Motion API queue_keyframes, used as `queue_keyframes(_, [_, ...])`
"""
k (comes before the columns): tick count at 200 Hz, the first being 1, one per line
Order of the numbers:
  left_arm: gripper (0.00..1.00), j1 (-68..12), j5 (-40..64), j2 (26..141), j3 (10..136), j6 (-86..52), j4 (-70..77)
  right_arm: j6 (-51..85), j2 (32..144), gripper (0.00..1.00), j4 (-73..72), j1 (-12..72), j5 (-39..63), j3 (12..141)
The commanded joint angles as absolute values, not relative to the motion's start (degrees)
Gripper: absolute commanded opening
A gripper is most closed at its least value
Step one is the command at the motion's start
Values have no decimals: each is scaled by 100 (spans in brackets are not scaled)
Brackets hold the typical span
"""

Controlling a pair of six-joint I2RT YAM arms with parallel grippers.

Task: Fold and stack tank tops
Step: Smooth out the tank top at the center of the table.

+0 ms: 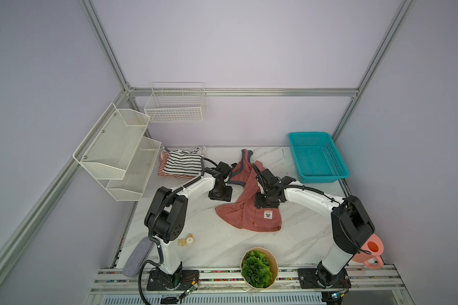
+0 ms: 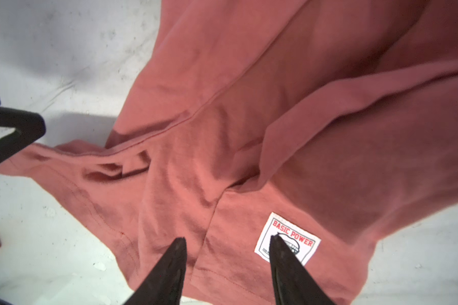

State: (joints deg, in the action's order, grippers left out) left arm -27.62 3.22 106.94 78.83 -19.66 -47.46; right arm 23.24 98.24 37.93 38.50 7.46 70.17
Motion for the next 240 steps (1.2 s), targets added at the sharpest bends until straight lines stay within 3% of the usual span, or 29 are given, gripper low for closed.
queue_keyframes(1, [60,-2821,411,10572,7720,-1712,-4785,2025,9825,54,4222,3990,1046,6966])
queue_keyframes(153, [61,-2944,-110,10687,7600,-1468,-5233,2104,10105,60,4228,4482,1242,6415])
queue_keyframes(177, [60,-2949,-52,10735,7612,-1459,-5230,2188,10209,48,4180,4491,1048,6309])
queue_keyframes(207, [60,-2953,-38,10829,7646,-1472,-5281,2309,10131,19,4125,4491,836,6264])
queue_keyframes(240, [60,-2952,-160,10922,7733,-1511,-5452,2472,9775,7,4167,4491,579,6345])
